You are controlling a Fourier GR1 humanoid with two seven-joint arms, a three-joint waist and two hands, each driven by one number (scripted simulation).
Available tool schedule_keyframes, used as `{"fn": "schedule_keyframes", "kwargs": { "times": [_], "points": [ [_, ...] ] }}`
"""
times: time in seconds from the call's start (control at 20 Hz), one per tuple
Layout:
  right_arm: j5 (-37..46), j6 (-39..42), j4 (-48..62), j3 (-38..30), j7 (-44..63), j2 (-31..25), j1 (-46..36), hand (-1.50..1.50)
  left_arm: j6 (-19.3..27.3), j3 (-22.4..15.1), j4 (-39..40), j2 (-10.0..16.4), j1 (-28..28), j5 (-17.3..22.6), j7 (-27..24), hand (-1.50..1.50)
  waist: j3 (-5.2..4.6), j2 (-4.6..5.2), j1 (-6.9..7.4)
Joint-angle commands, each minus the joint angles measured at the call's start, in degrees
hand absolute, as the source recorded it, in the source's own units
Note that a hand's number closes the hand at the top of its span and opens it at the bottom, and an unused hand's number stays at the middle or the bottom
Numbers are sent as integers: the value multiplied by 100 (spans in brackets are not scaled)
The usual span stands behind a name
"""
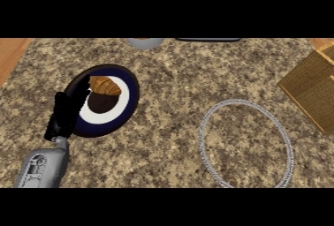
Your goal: Pick the cupcake from the placemat and place it in the basket
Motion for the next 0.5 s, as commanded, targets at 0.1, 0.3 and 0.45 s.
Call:
{"fn": "schedule_keyframes", "kwargs": {
  "times": [0.1,0.3,0.45],
  "points": [
    [490,-890,1249,322,-918,186,-55,150,-50,-6,-177,24,11,13,234,0,1,-14,-11],
    [484,-734,2044,270,-1178,102,-347,150,-170,-95,-383,-4,310,50,135,0,1,-17,19],
    [287,-532,2572,6,-877,177,-412,150,-19,151,49,87,-27,39,-100,0,2,7,7]
  ]
}}
